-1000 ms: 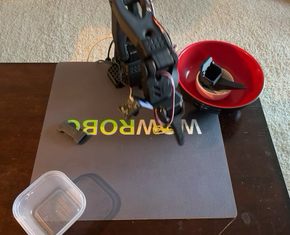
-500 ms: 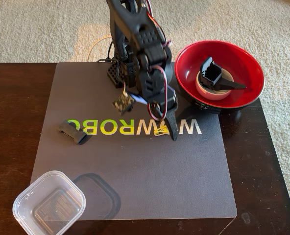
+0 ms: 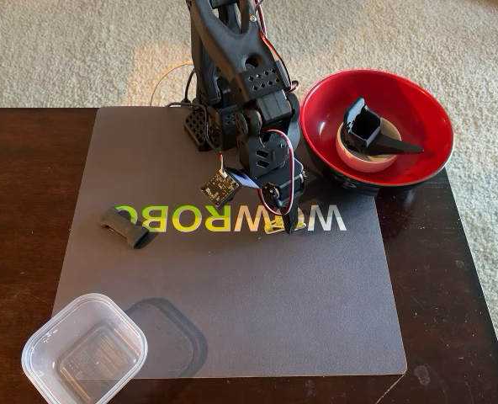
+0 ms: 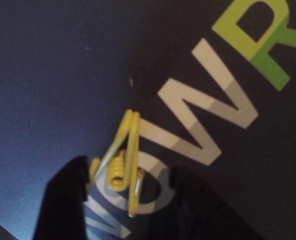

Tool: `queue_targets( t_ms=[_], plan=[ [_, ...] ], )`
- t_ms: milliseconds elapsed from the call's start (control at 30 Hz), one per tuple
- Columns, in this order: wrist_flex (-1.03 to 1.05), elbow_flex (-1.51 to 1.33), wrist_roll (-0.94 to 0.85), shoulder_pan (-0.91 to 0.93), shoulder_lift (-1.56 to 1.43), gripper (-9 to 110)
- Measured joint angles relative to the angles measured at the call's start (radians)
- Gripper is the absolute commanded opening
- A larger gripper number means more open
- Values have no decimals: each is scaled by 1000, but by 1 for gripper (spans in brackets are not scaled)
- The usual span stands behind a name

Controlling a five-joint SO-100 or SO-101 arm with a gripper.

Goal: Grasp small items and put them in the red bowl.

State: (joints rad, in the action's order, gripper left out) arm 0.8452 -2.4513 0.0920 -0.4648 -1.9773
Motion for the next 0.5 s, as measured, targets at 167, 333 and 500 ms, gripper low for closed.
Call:
queue_targets(
  t_ms=[167,333,500],
  plan=[
    [0,0,0,-2,0,4],
    [-3,0,0,15,0,0],
    [-11,0,8,6,11,0]
  ],
)
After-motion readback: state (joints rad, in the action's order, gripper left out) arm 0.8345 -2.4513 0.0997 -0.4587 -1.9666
